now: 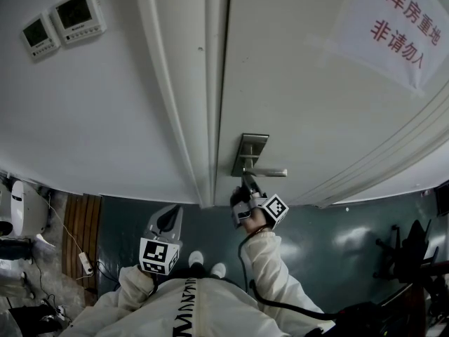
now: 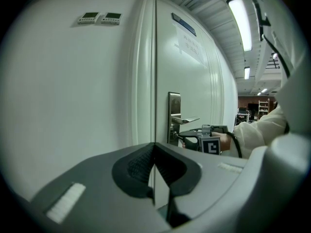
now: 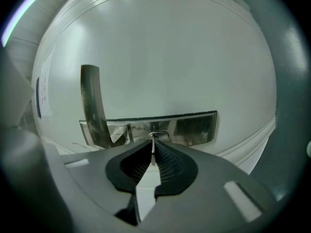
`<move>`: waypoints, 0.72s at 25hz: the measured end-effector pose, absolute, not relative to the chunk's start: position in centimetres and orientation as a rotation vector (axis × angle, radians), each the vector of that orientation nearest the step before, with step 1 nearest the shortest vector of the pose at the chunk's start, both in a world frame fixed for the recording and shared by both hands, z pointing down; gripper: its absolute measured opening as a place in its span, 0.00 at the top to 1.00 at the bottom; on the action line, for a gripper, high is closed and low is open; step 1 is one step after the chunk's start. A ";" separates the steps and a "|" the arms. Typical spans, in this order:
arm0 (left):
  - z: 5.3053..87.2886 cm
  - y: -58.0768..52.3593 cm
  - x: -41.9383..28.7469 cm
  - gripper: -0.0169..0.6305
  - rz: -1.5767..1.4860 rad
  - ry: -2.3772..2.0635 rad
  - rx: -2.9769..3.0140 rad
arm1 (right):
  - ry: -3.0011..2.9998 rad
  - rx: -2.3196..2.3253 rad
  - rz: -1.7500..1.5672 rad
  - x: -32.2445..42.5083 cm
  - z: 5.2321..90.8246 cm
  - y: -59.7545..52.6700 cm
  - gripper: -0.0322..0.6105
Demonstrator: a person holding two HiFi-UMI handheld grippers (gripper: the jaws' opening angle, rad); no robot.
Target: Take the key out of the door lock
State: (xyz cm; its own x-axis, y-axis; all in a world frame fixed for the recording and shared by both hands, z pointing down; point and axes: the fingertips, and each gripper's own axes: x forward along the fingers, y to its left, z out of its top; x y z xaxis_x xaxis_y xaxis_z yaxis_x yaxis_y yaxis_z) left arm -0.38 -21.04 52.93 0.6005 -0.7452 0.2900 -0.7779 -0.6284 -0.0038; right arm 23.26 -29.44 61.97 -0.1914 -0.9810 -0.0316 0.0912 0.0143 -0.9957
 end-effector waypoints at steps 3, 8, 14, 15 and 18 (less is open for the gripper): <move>53.1 -20.8 -0.4 0.97 0.406 -1.292 2.695 | 1.298 -1.034 -1.375 23.3 62.0 -29.4 0.91; 53.2 -20.3 -0.7 0.98 0.408 -1.302 2.688 | 1.301 -1.051 -1.376 23.2 61.9 -29.2 0.91; 53.3 -19.9 -0.9 0.97 0.410 -1.310 2.682 | 1.299 -1.053 -1.371 23.3 62.1 -29.1 0.91; 53.4 -19.9 -1.0 0.97 0.414 -1.313 2.679 | 1.299 -1.055 -1.372 23.3 62.0 -29.1 0.91; 53.5 -19.8 -1.1 0.97 0.419 -1.316 2.675 | 1.303 -1.064 -1.373 23.2 61.9 -29.1 0.92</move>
State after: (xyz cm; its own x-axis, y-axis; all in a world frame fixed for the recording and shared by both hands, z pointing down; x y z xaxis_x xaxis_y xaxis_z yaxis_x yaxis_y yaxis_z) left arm -1.14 -19.83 53.46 0.5808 -0.7555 0.3032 -0.7919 -0.6107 -0.0049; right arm 23.19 -29.13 61.90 -0.1897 -0.9818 -0.0102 0.0613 -0.0015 -0.9981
